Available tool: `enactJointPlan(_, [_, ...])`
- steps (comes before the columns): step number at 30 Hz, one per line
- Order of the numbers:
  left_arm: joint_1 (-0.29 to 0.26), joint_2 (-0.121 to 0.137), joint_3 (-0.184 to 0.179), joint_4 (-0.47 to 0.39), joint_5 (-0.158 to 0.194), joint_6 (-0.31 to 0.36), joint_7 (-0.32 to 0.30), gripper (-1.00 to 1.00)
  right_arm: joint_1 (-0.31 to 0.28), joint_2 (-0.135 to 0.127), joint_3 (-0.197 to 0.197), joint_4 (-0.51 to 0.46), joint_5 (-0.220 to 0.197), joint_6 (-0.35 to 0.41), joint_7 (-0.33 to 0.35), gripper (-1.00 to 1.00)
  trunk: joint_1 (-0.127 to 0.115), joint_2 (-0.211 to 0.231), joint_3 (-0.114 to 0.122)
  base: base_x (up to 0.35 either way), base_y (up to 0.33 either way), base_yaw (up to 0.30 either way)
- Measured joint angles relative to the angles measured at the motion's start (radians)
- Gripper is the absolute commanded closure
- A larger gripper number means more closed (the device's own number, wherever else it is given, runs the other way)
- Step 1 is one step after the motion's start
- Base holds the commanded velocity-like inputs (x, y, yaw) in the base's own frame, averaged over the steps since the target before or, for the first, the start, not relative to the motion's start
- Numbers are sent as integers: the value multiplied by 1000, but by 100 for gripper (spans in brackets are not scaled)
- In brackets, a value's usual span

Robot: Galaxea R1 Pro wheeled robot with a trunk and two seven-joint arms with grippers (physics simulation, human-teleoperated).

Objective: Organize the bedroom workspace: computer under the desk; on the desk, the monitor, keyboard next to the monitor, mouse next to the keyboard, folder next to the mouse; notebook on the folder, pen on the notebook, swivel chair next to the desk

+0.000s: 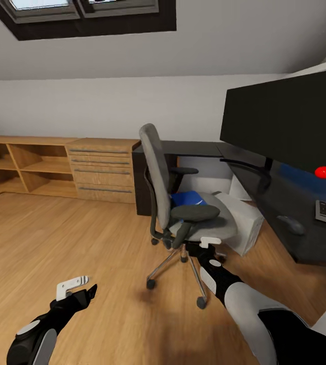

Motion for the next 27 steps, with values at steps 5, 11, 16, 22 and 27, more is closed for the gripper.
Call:
enactJointPlan(5, [0, 0, 0, 0, 0, 1, 0, -100, 0, 1, 0, 0, 0, 0, 0, -100, 0, 0, 4, -8, 8, 239])
enactJointPlan(11, [0, -1, -1, 0, 0, 1, 0, -100, 0, 1, 1, 0, 0, 0, 0, -100, 0, 0, 9, 0, 0, 245])
enactJointPlan(16, [0, -1, -1, 0, 0, 1, 0, -100, 0, 1, 1, 0, 0, 0, 0, -100, 0, 0, 12, 0, 0, 245])
enactJointPlan(22, [0, -1, -1, 0, 0, 1, 0, -100, 0, 1, 1, 0, 0, 0, 0, -100, 0, 0, 17, 0, 0, 245])
enactJointPlan(27, [0, -1, -1, 1, 0, 1, 1, -100, 0, 1, 1, 0, 0, 0, 0, -100, 0, 0, 19, -5, 0, 197])
